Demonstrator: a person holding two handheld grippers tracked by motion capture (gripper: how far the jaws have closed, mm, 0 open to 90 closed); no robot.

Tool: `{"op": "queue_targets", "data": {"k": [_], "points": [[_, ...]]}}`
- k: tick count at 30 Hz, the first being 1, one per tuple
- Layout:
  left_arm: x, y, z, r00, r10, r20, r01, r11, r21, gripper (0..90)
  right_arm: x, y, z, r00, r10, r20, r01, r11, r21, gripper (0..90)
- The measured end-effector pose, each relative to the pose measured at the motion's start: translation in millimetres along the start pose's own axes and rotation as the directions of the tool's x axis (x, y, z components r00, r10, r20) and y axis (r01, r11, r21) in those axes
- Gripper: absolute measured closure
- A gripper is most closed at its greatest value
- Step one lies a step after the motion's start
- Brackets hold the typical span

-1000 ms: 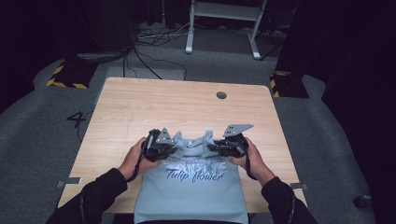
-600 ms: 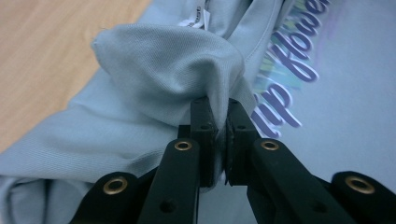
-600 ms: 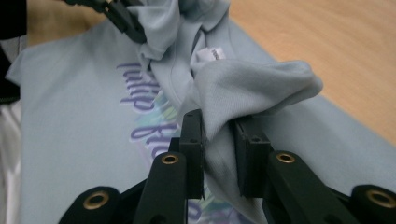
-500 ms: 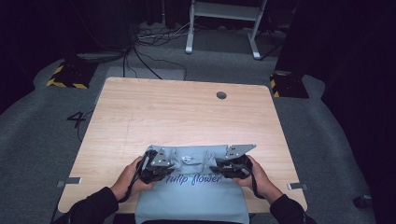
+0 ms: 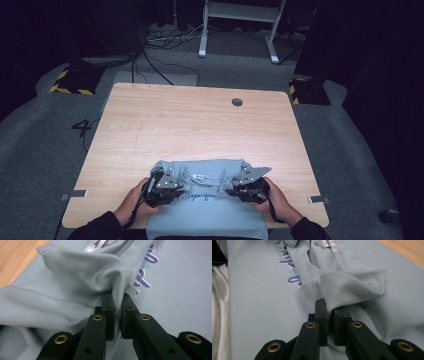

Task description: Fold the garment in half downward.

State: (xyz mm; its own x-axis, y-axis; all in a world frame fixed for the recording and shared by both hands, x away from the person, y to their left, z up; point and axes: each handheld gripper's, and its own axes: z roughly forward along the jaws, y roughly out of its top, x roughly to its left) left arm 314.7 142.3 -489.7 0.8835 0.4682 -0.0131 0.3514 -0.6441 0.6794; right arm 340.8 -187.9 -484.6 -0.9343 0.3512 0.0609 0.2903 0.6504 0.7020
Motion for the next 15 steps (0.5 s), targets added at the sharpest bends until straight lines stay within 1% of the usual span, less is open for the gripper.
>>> {"op": "queue_targets", "data": {"k": [2, 3, 4, 5, 6, 7, 10, 13, 15], "points": [[2.4, -0.3, 1.0, 0.9997, -0.021, 0.013, 0.021, 0.9997, -0.009, 84.1, 1.4, -3.1, 2.0, 0.9998, -0.004, 0.018, 0.004, 1.000, -0.009, 85.1], [4.2, 1.0, 2.0, 0.9998, -0.016, 0.014, 0.016, 0.9998, -0.008, 84.1, 1.4, -3.3, 2.0, 0.9998, -0.002, 0.021, 0.002, 1.000, -0.012, 85.1], [4.9, 2.5, 3.3, 0.9999, -0.009, 0.005, 0.009, 0.9999, -0.006, 84.2, 1.6, -2.7, 2.0, 0.9990, -0.008, 0.044, 0.009, 1.000, -0.011, 85.2], [5.8, 4.4, 4.6, 0.9999, 0.009, -0.005, -0.009, 1.0000, -0.003, 84.2, 2.1, -2.2, 2.5, 0.9977, -0.021, 0.065, 0.021, 1.000, -0.009, 85.3], [6.9, 6.4, 6.0, 0.9996, 0.025, -0.012, -0.025, 0.9997, 0.002, 84.2, 1.7, -2.0, 3.1, 0.9975, -0.015, 0.070, 0.016, 1.000, -0.010, 85.3], [8.4, 8.2, 7.6, 0.9993, 0.031, -0.022, -0.031, 0.9995, 0.002, 84.2, 0.6, -2.2, 3.5, 0.9977, -0.001, 0.068, 0.002, 1.000, -0.012, 85.3], [16.1, 12.6, 12.1, 0.9993, 0.024, -0.030, -0.024, 0.9997, -0.002, 84.2, -2.0, -2.7, 3.5, 0.9959, 0.011, 0.090, -0.010, 1.000, -0.017, 85.3], [21.4, 17.6, 16.3, 0.9977, 0.045, -0.050, -0.045, 0.9990, 0.005, 84.3, -2.6, -2.6, 4.2, 0.9940, 0.010, 0.109, -0.008, 1.000, -0.018, 85.4], [25.9, 21.1, 19.5, 0.9974, 0.044, -0.056, -0.044, 0.9990, 0.004, 84.3, -4.3, -2.3, 4.6, 0.9930, 0.017, 0.117, -0.015, 1.000, -0.018, 85.4]]}}
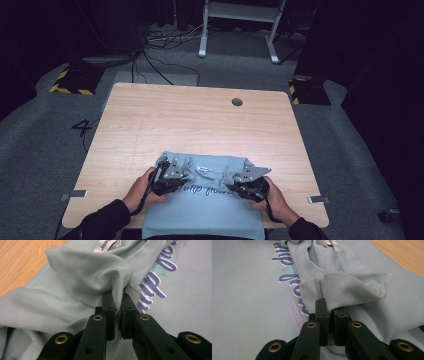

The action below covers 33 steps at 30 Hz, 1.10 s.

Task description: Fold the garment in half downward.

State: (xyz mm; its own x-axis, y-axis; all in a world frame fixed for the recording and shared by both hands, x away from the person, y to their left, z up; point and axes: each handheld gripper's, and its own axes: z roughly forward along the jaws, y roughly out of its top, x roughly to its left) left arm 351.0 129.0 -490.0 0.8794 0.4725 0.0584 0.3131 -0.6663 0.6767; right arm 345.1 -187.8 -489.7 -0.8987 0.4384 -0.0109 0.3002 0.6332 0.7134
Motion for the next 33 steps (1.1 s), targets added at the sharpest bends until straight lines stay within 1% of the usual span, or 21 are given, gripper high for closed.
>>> {"op": "queue_targets", "data": {"k": [3, 7, 10, 12, 15, 18, 19, 20, 22, 23, 24, 26, 30, 33], "points": [[7.2, 4.3, 5.8, 0.9999, -0.007, -0.010, 0.007, 0.9999, -0.011, 84.3, -5.3, 0.7, 1.3, 0.9997, 0.013, 0.023, -0.013, 1.000, -0.002, 85.4], [17.1, 10.4, 14.1, 0.9995, -0.019, -0.027, 0.019, 0.9995, -0.024, 84.3, -17.3, 3.2, 4.5, 0.9983, 0.019, 0.054, -0.019, 1.000, -0.004, 85.4], [25.8, 17.5, 20.3, 0.9988, -0.020, -0.046, 0.019, 0.9997, -0.016, 84.3, -27.5, 7.0, 8.1, 0.9970, 0.027, 0.073, -0.027, 1.000, -0.001, 85.4], [31.5, 21.8, 25.0, 0.9982, -0.022, -0.056, 0.021, 0.9996, -0.017, 84.3, -34.4, 9.8, 11.0, 0.9955, 0.027, 0.090, -0.027, 1.000, 0.001, 85.4], [39.0, 27.8, 31.3, 0.9971, -0.028, -0.071, 0.027, 0.9995, -0.017, 84.3, -46.4, 13.9, 15.2, 0.9933, 0.039, 0.109, -0.039, 0.999, 0.003, 85.4], [44.9, 33.4, 36.4, 0.9959, -0.017, -0.089, 0.016, 0.9998, -0.010, 84.3, -56.5, 17.4, 19.0, 0.9911, 0.041, 0.127, -0.042, 0.999, 0.005, 85.4], [47.0, 35.3, 38.1, 0.9955, -0.021, -0.093, 0.020, 0.9998, -0.009, 84.3, -59.9, 18.6, 20.1, 0.9904, 0.042, 0.131, -0.043, 0.999, 0.006, 85.4], [50.0, 37.4, 39.6, 0.9949, -0.017, -0.099, 0.017, 0.9999, -0.003, 84.3, -63.2, 19.8, 21.2, 0.9896, 0.045, 0.137, -0.047, 0.999, 0.007, 85.4], [55.6, 41.5, 43.5, 0.9937, -0.023, -0.109, 0.023, 0.9997, 0.001, 84.3, -69.9, 22.2, 23.6, 0.9880, 0.047, 0.147, -0.049, 0.999, 0.009, 85.4], [58.1, 43.4, 45.8, 0.9929, -0.030, -0.115, 0.030, 0.9995, -0.002, 84.3, -73.0, 23.6, 24.9, 0.9869, 0.049, 0.154, -0.052, 0.999, 0.011, 85.5], [61.0, 45.7, 47.4, 0.9917, -0.025, -0.126, 0.027, 0.9996, 0.007, 84.3, -76.3, 24.9, 26.2, 0.9859, 0.052, 0.159, -0.054, 0.998, 0.012, 85.4], [66.0, 49.8, 51.6, 0.9896, -0.029, -0.141, 0.031, 0.9995, 0.009, 84.3, -82.4, 27.7, 28.8, 0.9837, 0.051, 0.172, -0.055, 0.998, 0.016, 85.5], [76.2, 56.6, 58.0, 0.9868, -0.041, -0.156, 0.044, 0.9989, 0.016, 84.3, -95.4, 33.6, 34.2, 0.9777, 0.050, 0.204, -0.056, 0.998, 0.025, 85.5], [83.3, 62.0, 63.0, 0.9827, -0.058, -0.176, 0.062, 0.9979, 0.019, 84.3, -104.8, 39.4, 39.1, 0.9714, 0.045, 0.233, -0.055, 0.998, 0.040, 85.5]]}}
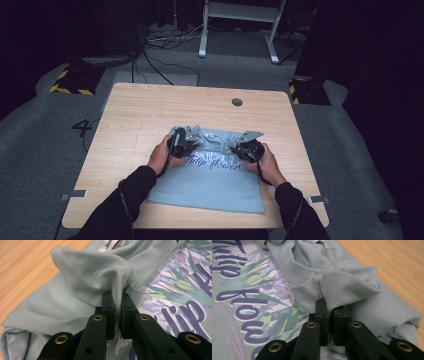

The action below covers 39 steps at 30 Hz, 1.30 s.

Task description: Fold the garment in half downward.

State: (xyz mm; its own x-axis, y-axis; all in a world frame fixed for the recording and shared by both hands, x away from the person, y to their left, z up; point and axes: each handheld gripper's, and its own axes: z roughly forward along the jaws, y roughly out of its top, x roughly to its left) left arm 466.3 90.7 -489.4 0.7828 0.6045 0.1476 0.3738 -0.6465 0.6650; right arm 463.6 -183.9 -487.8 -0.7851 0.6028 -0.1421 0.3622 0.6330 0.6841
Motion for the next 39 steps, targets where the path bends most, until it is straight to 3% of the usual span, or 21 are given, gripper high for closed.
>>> {"op": "queue_targets", "data": {"k": [4, 8, 13, 17, 19, 21, 25, 30, 31, 36, 39], "points": [[6.7, 2.4, 2.5, 0.9995, -0.032, -0.005, 0.032, 0.9994, -0.012, 84.4, -7.4, 5.2, 6.1, 0.9998, 0.003, 0.021, -0.003, 1.000, -0.007, 85.5], [7.7, 1.5, -11.1, 0.9996, -0.027, 0.010, 0.027, 0.9987, -0.044, 84.4, -8.4, 5.2, -4.4, 0.9997, 0.024, -0.008, -0.024, 0.998, -0.062, 85.5], [1.0, 2.6, -45.0, 0.9991, 0.038, 0.022, -0.035, 0.9939, -0.105, 84.3, 0.8, 9.9, -33.4, 0.9980, -0.019, -0.060, 0.010, 0.990, -0.139, 85.1], [-9.4, -3.4, -71.4, 0.9943, 0.102, 0.029, -0.098, 0.9865, -0.132, 84.1, 12.4, 13.2, -56.2, 0.9947, -0.057, -0.086, 0.041, 0.983, -0.177, 84.8], [-14.7, -9.0, -82.7, 0.9924, 0.116, 0.042, -0.108, 0.9828, -0.149, 84.0, 18.5, 13.1, -65.4, 0.9923, -0.072, -0.101, 0.051, 0.980, -0.195, 84.6], [-21.6, -15.9, -92.7, 0.9882, 0.139, 0.066, -0.126, 0.9784, -0.163, 84.0, 27.5, 12.0, -75.7, 0.9863, -0.106, -0.126, 0.078, 0.975, -0.210, 84.3], [-42.4, -31.7, -104.5, 0.9740, 0.199, 0.108, -0.183, 0.9726, -0.143, 83.7, 44.0, 6.3, -90.6, 0.9708, -0.159, -0.179, 0.118, 0.968, -0.221, 83.3], [-65.2, -54.0, -106.1, 0.9603, 0.217, 0.175, -0.199, 0.9729, -0.119, 83.7, 61.8, -8.0, -95.2, 0.9509, -0.197, -0.238, 0.150, 0.967, -0.204, 82.8], [-69.3, -57.4, -106.1, 0.9584, 0.226, 0.173, -0.210, 0.9717, -0.108, 83.7, 64.7, -11.4, -94.7, 0.9480, -0.201, -0.247, 0.154, 0.968, -0.200, 82.8], [-78.3, -67.9, -109.1, 0.9556, 0.212, 0.205, -0.192, 0.9751, -0.110, 83.6, 74.5, -26.1, -92.0, 0.9352, -0.195, -0.296, 0.146, 0.973, -0.179, 82.7], [-82.5, -72.9, -107.8, 0.9539, 0.212, 0.213, -0.196, 0.9762, -0.094, 83.7, 77.8, -31.4, -93.7, 0.9330, -0.194, -0.303, 0.144, 0.973, -0.178, 83.9]]}}
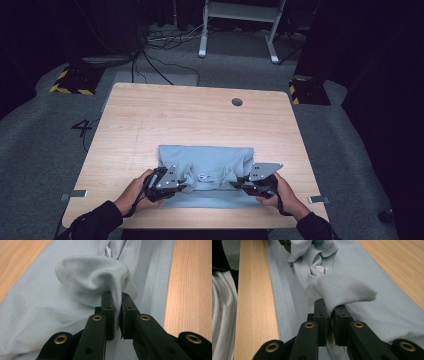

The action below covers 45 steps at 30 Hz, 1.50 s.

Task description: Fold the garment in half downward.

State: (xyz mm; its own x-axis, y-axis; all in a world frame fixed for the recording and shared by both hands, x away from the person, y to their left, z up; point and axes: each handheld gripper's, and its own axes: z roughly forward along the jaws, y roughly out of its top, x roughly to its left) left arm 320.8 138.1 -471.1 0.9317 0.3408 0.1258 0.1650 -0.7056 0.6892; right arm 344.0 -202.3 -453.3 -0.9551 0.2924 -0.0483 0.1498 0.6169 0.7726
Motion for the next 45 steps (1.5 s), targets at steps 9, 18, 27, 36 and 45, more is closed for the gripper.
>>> {"op": "queue_targets", "data": {"k": [9, 18, 27, 36, 45], "points": [[-11.6, -12.2, -1.9, 0.9998, 0.005, 0.020, -0.006, 0.9995, 0.030, 83.1, 12.8, -10.0, 2.5, 0.9987, -0.004, -0.051, 0.004, 1.000, 0.014, 83.6], [-17.4, -25.7, -6.1, 0.9998, -0.005, 0.020, 0.003, 0.9983, 0.059, 81.3, 23.6, -25.2, 2.0, 0.9979, -0.015, -0.063, 0.019, 0.998, 0.060, 81.8], [-17.0, -36.2, -9.1, 0.9995, -0.024, 0.023, 0.024, 0.9995, 0.020, 80.4, 23.5, -42.1, 0.2, 0.9997, 0.010, -0.023, -0.008, 0.994, 0.109, 81.7], [3.4, -30.7, 2.8, 0.9998, -0.016, -0.014, 0.017, 0.9998, 0.009, 81.0, 8.7, -40.0, 12.1, 0.9996, 0.023, 0.014, -0.024, 0.992, 0.123, 84.3], [35.1, -20.6, 17.5, 0.9975, -0.024, -0.067, 0.025, 0.9995, 0.021, 80.5, -26.4, -36.2, 20.6, 0.9956, 0.050, 0.079, -0.059, 0.992, 0.114, 84.3]]}}
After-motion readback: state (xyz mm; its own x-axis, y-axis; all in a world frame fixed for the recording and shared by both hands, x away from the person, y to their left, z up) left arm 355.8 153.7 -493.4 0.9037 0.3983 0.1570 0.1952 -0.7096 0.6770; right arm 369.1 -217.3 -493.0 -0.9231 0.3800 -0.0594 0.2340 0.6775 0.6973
